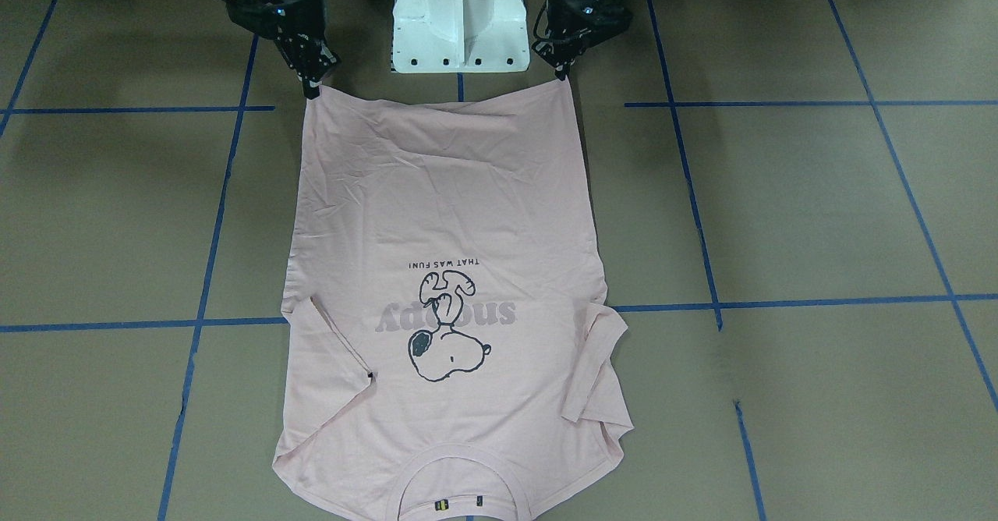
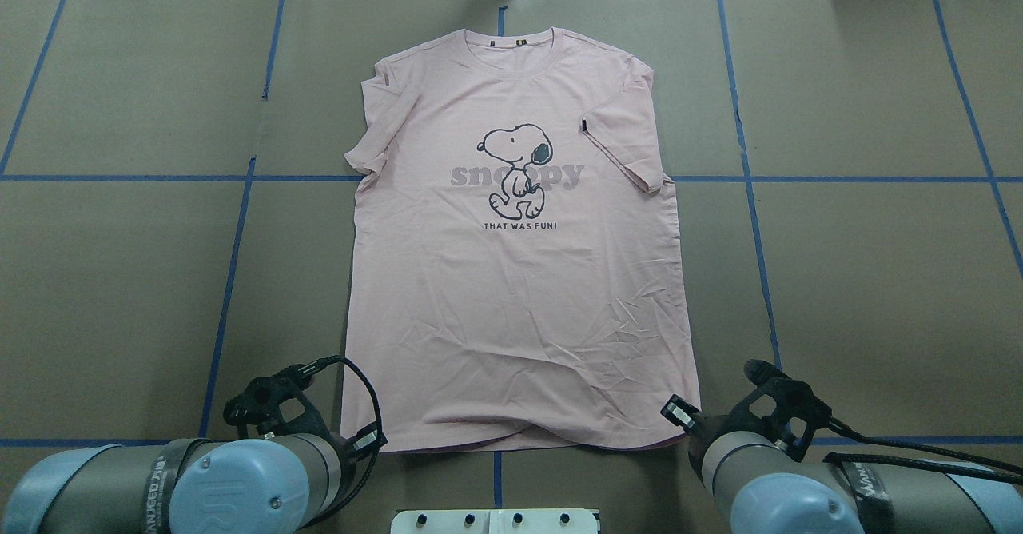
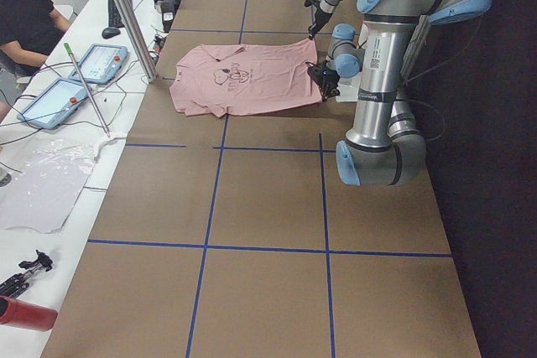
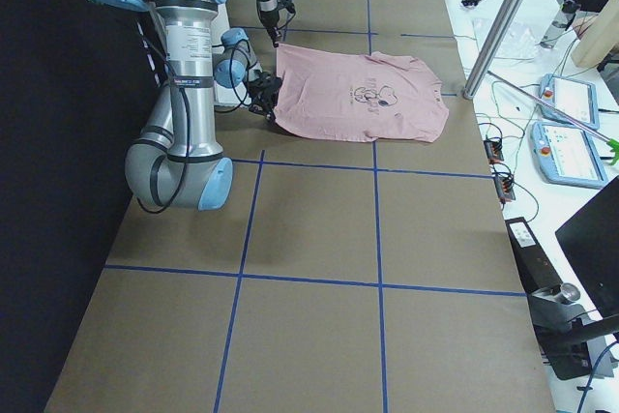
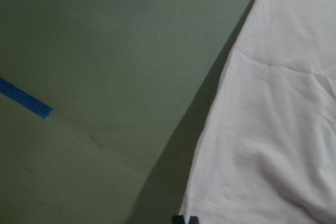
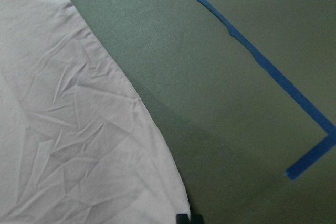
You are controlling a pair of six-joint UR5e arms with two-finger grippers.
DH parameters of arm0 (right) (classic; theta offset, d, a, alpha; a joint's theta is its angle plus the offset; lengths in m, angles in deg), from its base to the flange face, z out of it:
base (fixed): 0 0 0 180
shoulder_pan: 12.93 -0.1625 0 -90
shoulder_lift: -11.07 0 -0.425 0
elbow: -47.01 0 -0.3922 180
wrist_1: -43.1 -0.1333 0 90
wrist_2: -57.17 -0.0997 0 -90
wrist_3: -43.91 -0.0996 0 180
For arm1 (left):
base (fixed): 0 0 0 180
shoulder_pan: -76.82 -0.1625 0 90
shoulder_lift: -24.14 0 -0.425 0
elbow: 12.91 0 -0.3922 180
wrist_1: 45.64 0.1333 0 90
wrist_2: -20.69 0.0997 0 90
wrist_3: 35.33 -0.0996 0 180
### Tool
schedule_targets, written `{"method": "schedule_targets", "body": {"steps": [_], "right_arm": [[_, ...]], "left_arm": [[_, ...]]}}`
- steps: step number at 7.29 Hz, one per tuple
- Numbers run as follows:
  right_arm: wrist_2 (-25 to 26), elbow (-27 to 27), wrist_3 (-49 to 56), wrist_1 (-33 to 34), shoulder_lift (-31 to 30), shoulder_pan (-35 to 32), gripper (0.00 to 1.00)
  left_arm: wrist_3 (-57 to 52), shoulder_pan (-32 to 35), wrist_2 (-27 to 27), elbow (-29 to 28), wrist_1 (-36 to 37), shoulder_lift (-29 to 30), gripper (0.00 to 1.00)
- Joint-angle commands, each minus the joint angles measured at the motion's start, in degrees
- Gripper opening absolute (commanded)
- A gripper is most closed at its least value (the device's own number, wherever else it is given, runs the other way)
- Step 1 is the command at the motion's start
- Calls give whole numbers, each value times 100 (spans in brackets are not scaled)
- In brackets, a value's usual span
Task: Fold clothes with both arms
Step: 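Move the left gripper to the other hem corner nearest the robot, then grasp both hem corners and fold them toward the collar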
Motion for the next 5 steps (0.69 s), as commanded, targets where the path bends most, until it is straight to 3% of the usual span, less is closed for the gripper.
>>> {"method": "schedule_targets", "body": {"steps": [1, 3, 4, 5], "right_arm": [[-141, 962, -17, 344, -464, 480, 0], [-98, 976, 0, 435, -404, 195, 0], [-98, 827, 218, 435, -125, -278, 0], [-115, 252, 925, 452, 774, -909, 0]], "left_arm": [[409, -150, -360, 639, 327, -7, 0], [349, -29, -406, 599, 476, 54, 0], [-122, 660, -440, 546, 450, 185, 0], [-788, 1563, -502, 354, 441, 630, 0]]}}
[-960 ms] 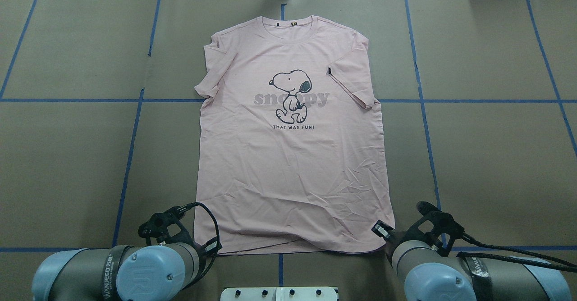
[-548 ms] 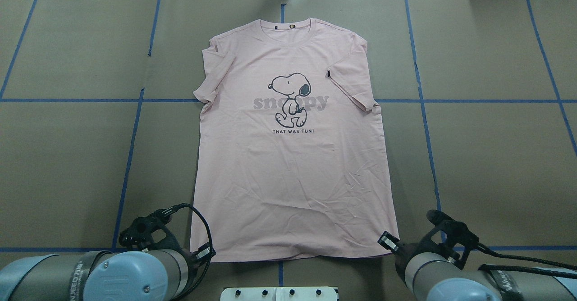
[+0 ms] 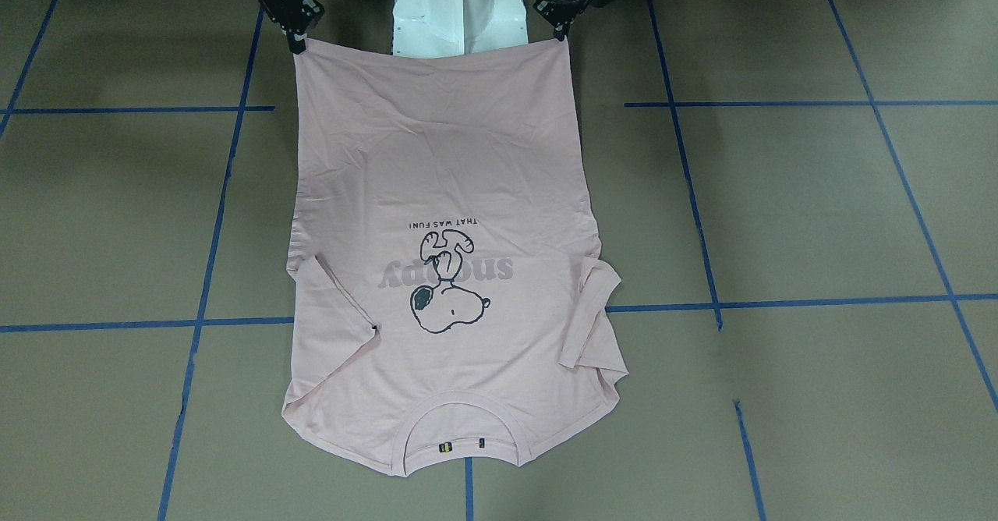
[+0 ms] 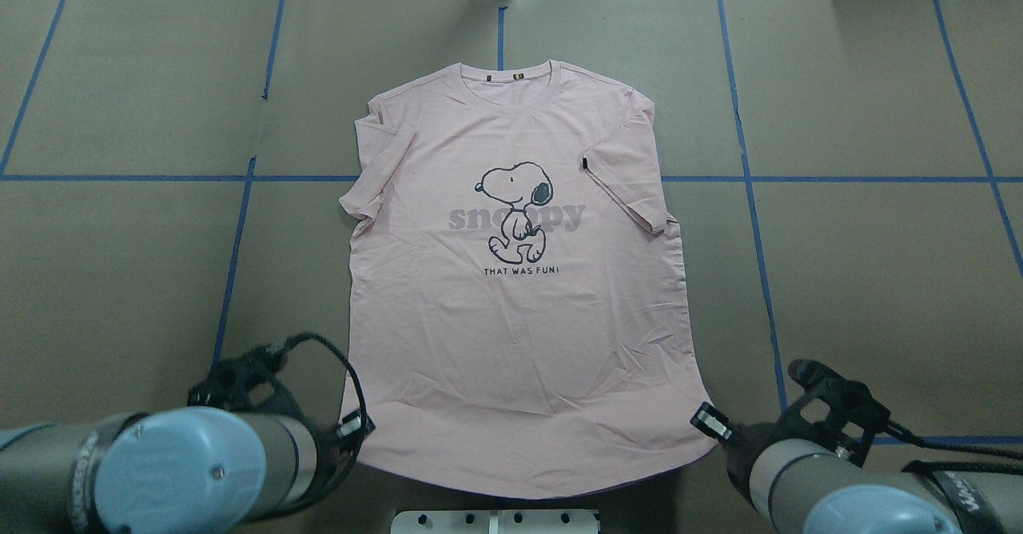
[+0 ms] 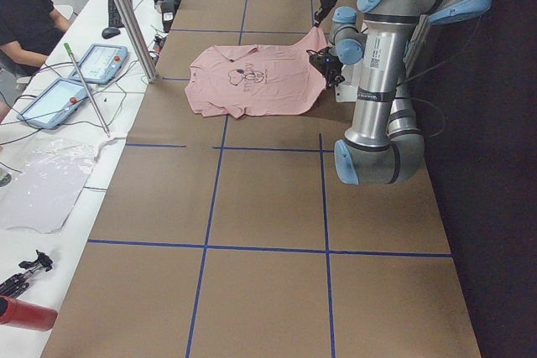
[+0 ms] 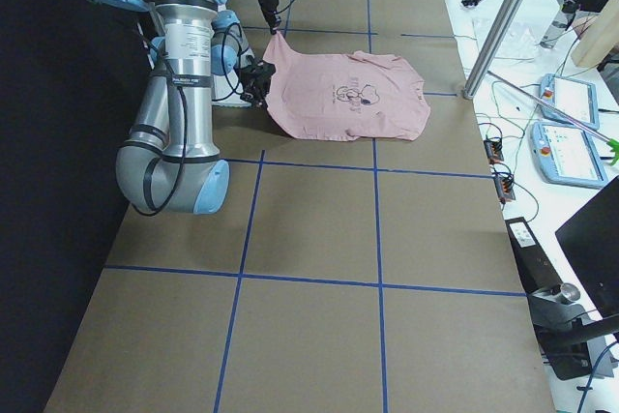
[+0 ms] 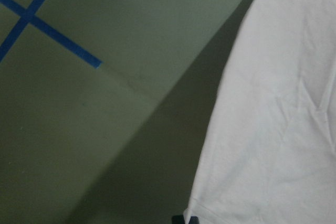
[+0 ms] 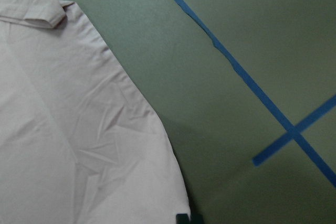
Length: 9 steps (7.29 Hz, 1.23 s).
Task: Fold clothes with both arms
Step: 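Grasp both hem corners and fold them toward the collar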
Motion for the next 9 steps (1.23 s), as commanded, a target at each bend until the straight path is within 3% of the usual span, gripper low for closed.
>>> {"method": "schedule_targets", "body": {"steps": [1, 2, 4, 5, 7, 9], "right_arm": [[-64, -1322, 1106, 4, 1419, -1285, 0], [-273, -1974, 1607, -40, 1939, -1805, 0], [-617, -2645, 2268, -58, 2294, -2632, 0], [-748, -3249, 2410, -336, 2661, -2950, 0], [-1214, -4077, 2822, -1214, 2787, -3469, 0], [-1539, -4649, 2999, -1288, 3181, -3751, 0]], "left_arm": [[-1068, 1425, -130, -595, -119, 553, 0], [-1498, 1865, -122, -1173, -729, 615, 0], [-1634, 2385, -52, -2606, -1829, 790, 0], [-1913, 2501, 96, -2916, -1938, 940, 0], [-1942, 2660, 159, -2963, -1939, 1177, 0], [-1942, 2669, 413, -3478, -1974, 1510, 0]]}}
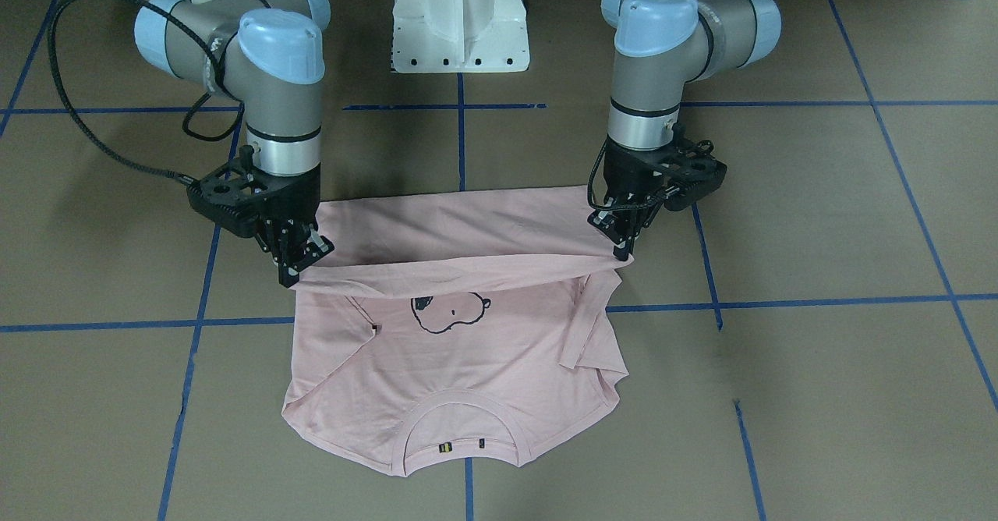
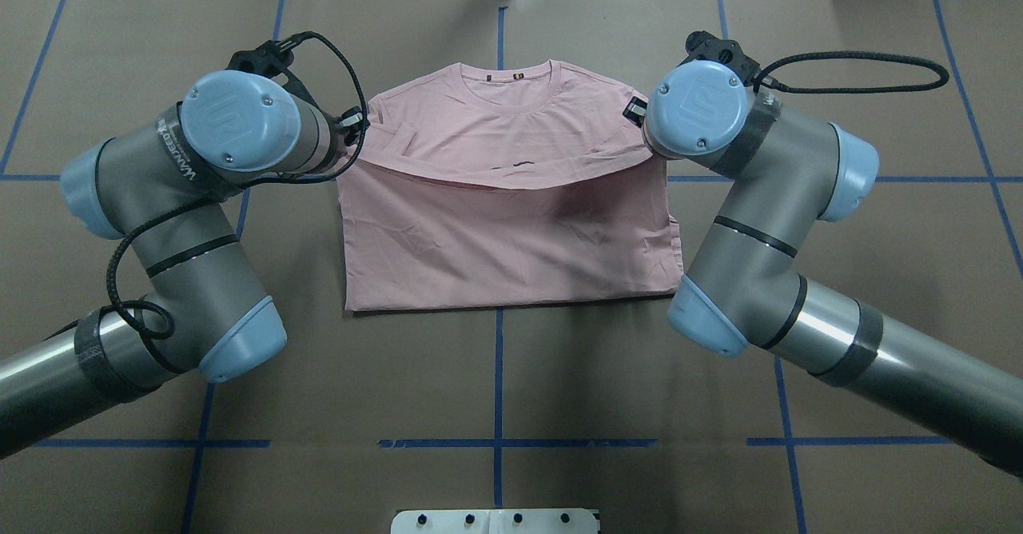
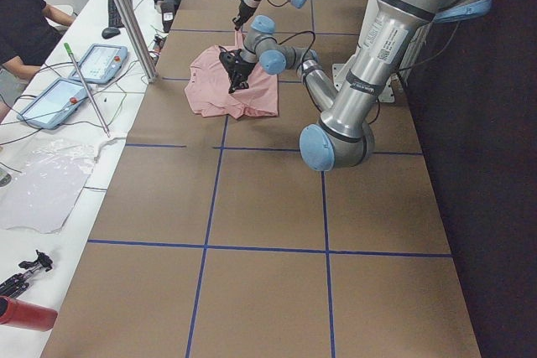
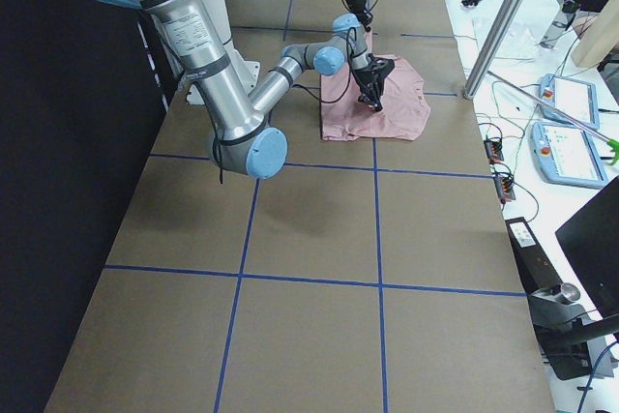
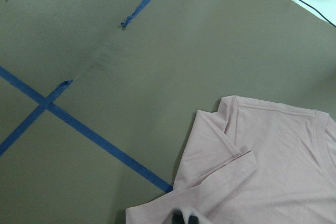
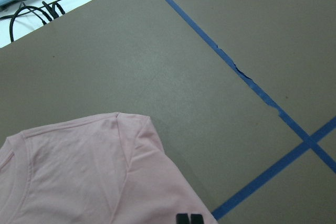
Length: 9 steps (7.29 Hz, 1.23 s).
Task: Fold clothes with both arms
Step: 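Grasp both hem corners and fold them toward the collar, then lay the hem down near the collar and release both grippers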
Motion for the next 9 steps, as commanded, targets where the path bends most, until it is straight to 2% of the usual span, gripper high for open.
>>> {"method": "schedule_targets", "body": {"steps": [1, 3, 6, 9], "right_arm": [[-224, -837, 143, -234, 492, -205, 0], [-224, -1638, 169, -672, 819, -292, 0], [-233, -2500, 284, -1323, 1073, -407, 0], [-294, -2669, 319, -1369, 1075, -477, 0]], "left_arm": [[-14, 37, 339, -614, -236, 271, 0], [-224, 98, 376, -1158, -657, 419, 0], [-234, 160, 648, -1959, -1501, 464, 0], [-374, 248, 639, -2005, -1565, 500, 0]]}}
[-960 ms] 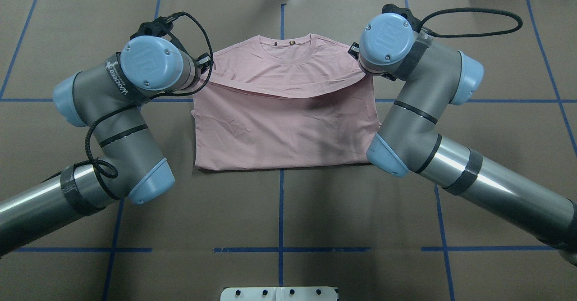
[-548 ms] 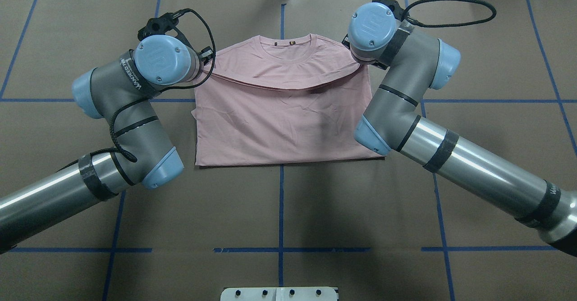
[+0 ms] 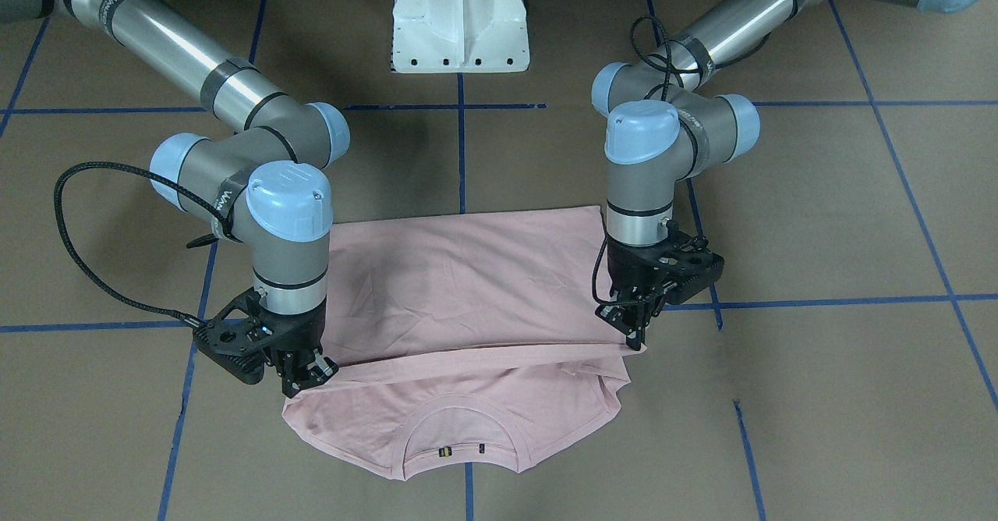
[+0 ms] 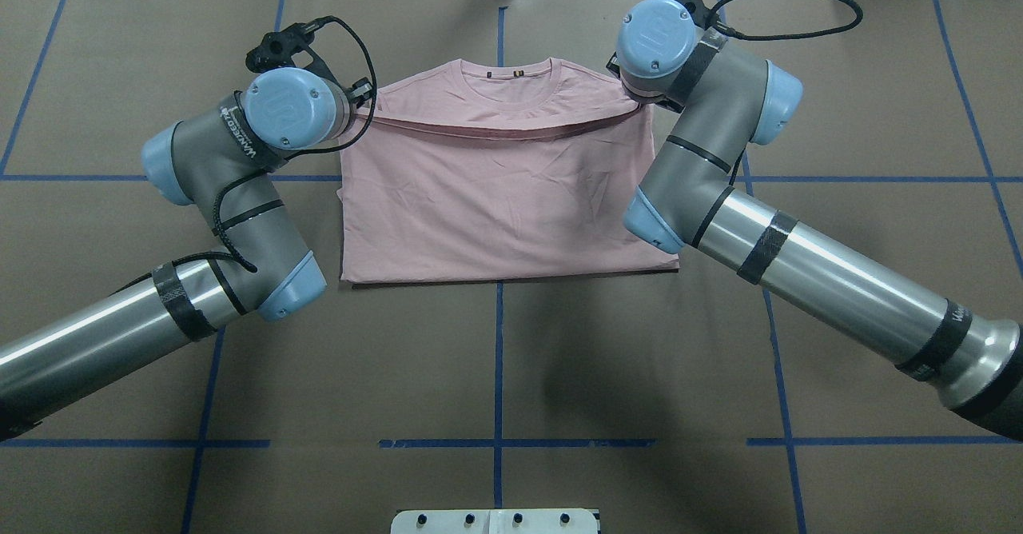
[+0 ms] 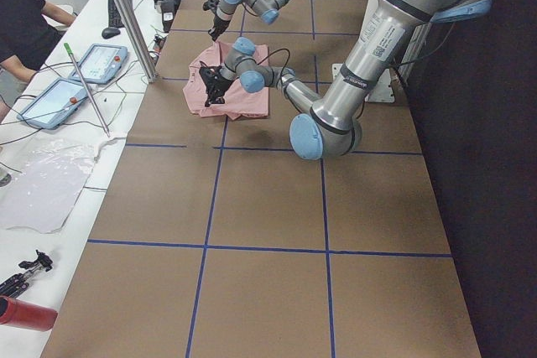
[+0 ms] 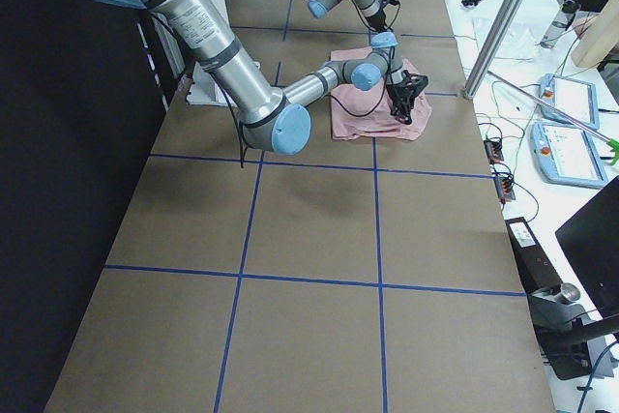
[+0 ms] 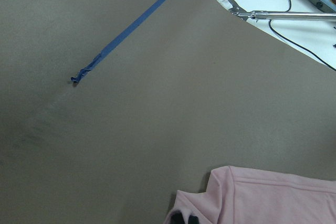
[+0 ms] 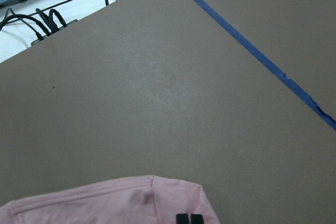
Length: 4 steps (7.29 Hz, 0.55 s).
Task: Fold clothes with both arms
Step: 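Lay the hem down near the collar and release both grippers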
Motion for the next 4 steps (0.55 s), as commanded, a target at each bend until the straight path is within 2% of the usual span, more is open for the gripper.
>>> {"method": "schedule_targets", "body": {"steps": [1, 4], "right_arm": [[-10, -157, 73, -24, 3, -59, 0], [-10, -219, 328, -24, -23, -129, 0]], "left_arm": [[-46, 66, 3, -95, -148, 9, 0], [-63, 110, 3, -131, -158, 61, 0]]}}
